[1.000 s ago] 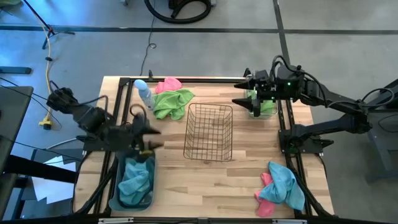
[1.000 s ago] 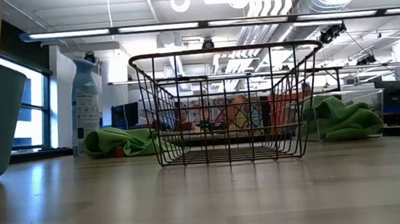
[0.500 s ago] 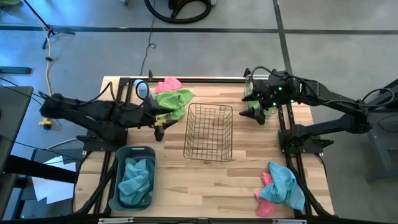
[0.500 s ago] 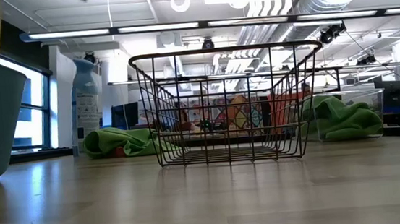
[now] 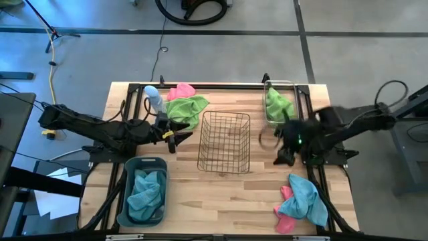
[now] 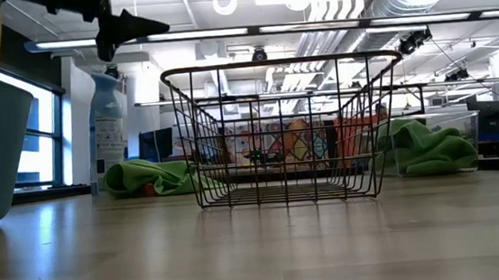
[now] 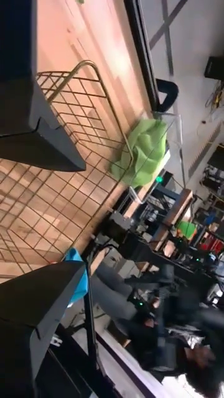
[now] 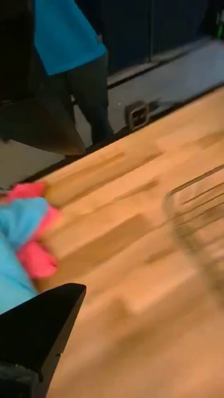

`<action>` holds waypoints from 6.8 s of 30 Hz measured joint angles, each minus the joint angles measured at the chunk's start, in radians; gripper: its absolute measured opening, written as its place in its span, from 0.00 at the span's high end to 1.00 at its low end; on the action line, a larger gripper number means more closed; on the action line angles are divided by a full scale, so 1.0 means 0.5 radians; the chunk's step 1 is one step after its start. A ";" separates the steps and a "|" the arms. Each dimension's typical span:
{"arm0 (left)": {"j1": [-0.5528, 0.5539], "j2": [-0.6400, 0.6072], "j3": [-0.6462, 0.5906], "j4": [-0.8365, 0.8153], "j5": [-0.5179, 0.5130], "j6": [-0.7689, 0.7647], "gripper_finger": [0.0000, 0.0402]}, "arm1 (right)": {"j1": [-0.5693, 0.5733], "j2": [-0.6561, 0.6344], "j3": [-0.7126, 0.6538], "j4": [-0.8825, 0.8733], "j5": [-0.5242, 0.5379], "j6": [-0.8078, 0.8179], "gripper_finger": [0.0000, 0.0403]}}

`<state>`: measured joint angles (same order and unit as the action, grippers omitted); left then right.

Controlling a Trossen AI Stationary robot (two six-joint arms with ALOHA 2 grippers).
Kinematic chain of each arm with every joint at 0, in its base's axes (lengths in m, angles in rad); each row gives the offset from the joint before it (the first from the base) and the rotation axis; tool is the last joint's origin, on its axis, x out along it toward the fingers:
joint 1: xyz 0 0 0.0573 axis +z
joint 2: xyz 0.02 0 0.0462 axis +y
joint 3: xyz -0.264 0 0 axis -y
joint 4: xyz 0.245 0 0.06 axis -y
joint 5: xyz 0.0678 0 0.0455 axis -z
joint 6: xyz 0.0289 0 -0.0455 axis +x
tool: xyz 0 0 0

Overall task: Sort microfiber towel by color & place in baskets
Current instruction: Put the blue microfiber cloth into the blue bin

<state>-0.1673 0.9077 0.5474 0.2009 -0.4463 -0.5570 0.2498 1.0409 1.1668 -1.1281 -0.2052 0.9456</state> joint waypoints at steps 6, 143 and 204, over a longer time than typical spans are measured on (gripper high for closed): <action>0.015 -0.001 -0.009 0.078 0.164 0.125 0.42 | 0.432 0.038 -0.403 0.071 -0.028 0.943 0.12; 0.127 0.838 1.240 0.012 1.060 0.697 0.66 | -0.225 0.759 0.719 1.873 0.207 -1.631 0.97; -1.510 0.507 0.683 -2.113 0.365 -0.479 1.00 | -0.225 0.458 0.710 0.925 1.010 -1.262 0.34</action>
<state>-0.9225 1.1613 0.8890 -0.8555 -0.2638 -0.7966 0.1371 1.2697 1.5219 -0.6659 0.2996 0.3145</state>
